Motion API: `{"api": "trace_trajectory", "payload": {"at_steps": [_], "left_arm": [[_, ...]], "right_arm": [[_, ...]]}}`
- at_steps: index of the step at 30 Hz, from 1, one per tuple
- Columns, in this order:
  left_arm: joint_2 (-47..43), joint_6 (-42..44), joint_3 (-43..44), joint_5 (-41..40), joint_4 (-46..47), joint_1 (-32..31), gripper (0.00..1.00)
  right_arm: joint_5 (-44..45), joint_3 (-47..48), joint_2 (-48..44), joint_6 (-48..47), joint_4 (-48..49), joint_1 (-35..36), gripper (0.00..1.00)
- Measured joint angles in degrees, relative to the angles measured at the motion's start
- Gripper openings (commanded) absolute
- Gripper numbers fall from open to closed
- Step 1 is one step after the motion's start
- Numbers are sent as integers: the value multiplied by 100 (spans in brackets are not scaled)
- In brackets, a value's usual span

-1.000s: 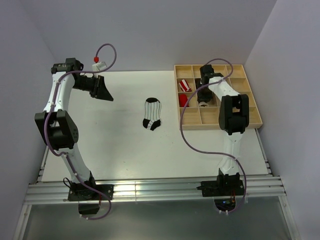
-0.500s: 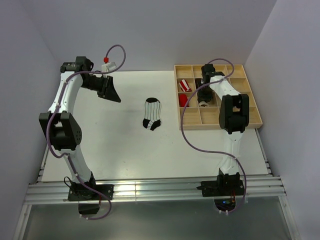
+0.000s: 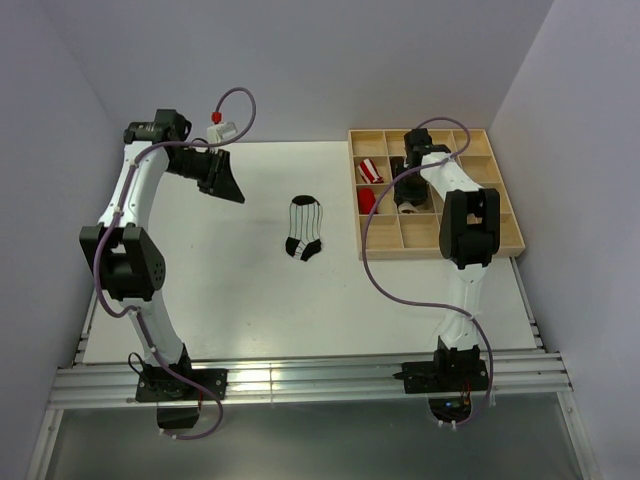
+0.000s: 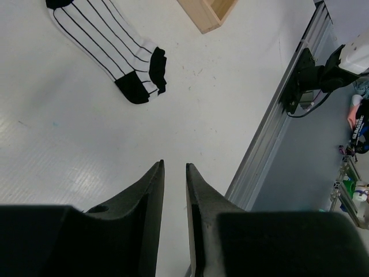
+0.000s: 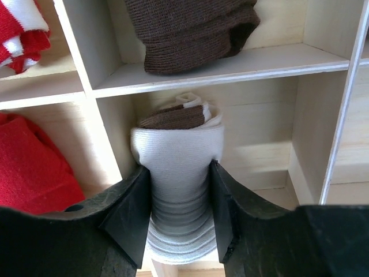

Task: Roll the socks
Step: Place the sock in the storage box.

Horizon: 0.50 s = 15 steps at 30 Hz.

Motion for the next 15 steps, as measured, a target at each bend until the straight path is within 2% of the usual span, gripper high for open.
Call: {"api": "trace_trajectory", "payload": {"at_steps": [4, 9, 15], "left_arm": [[0, -20, 26, -59, 11, -70, 27], [33, -11, 28, -243, 11, -166, 32], [44, -15, 28, -437, 39, -210, 34]], "right_arm": [[11, 0, -13, -4, -20, -4, 53], [-92, 2, -57, -4, -68, -4, 55], [-289, 2, -83, 0, -140, -4, 56]]}}
